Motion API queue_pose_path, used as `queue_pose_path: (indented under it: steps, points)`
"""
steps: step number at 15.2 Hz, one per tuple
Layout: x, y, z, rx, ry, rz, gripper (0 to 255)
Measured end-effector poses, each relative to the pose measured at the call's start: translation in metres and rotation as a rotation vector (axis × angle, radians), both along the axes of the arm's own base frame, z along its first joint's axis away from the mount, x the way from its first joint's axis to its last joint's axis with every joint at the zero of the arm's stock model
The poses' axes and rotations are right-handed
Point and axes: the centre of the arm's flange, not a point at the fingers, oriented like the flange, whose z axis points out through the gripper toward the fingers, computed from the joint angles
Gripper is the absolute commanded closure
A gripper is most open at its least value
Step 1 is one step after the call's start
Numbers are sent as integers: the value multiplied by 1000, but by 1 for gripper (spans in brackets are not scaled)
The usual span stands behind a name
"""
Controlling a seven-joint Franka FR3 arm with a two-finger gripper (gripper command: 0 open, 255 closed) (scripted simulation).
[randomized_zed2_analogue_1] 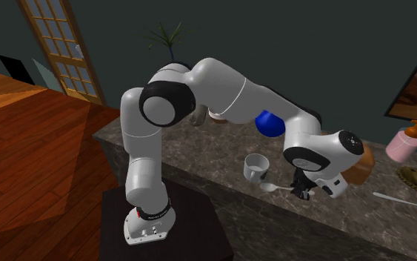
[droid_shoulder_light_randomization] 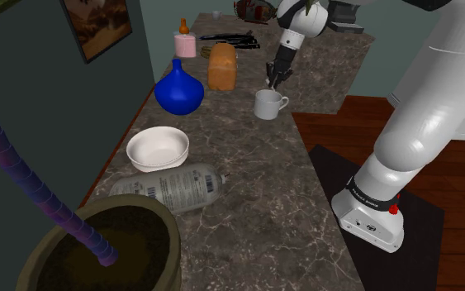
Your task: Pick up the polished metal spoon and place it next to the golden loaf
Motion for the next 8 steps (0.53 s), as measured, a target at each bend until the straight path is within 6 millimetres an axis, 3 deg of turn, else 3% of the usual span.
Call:
queue_pose_path:
  steps: [3, 8]
  points:
    - [-1, 0, -16, 0, 0, 0, 255]
    - [0, 0, -20, 0, 0, 0, 255]
